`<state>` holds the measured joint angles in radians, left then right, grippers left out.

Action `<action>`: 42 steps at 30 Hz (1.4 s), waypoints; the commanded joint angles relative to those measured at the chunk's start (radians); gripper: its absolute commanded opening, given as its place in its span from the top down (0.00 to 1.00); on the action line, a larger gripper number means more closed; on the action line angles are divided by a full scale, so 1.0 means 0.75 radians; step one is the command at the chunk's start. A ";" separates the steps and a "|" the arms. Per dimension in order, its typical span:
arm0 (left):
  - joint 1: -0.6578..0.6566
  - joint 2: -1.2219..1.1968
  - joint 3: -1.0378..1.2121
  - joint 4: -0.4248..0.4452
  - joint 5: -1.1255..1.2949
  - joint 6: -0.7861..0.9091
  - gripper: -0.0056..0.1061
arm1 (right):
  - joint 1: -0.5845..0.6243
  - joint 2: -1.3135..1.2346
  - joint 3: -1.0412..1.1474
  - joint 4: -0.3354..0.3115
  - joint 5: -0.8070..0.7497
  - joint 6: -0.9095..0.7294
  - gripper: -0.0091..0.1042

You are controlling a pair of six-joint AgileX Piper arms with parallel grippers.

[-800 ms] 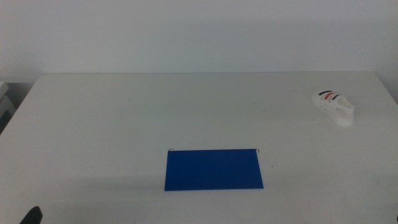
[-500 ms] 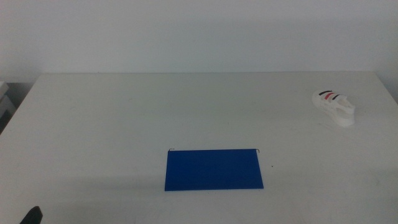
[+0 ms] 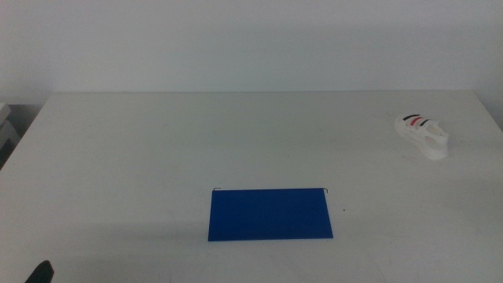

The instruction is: Use one arm to grab the shoe from the table and place it on the mat.

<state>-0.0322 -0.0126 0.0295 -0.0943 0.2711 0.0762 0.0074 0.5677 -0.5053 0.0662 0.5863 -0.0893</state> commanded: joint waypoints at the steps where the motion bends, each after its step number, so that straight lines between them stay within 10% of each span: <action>1: -0.006 -0.018 0.009 -0.010 -0.107 -0.006 0.11 | -0.002 0.163 -0.179 -0.006 -0.021 -0.016 0.29; 28: -0.006 -0.018 0.009 -0.010 -0.107 -0.006 0.11 | -0.027 1.884 -1.902 -0.075 0.652 -0.214 0.29; 42: -0.006 -0.018 0.009 -0.010 -0.107 -0.006 0.11 | -0.094 2.185 -2.024 -0.075 0.487 -0.364 0.29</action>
<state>-0.0322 -0.0126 0.0295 -0.0943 0.2711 0.0762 -0.0535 2.2641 -1.9880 0.0176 0.9976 -0.3468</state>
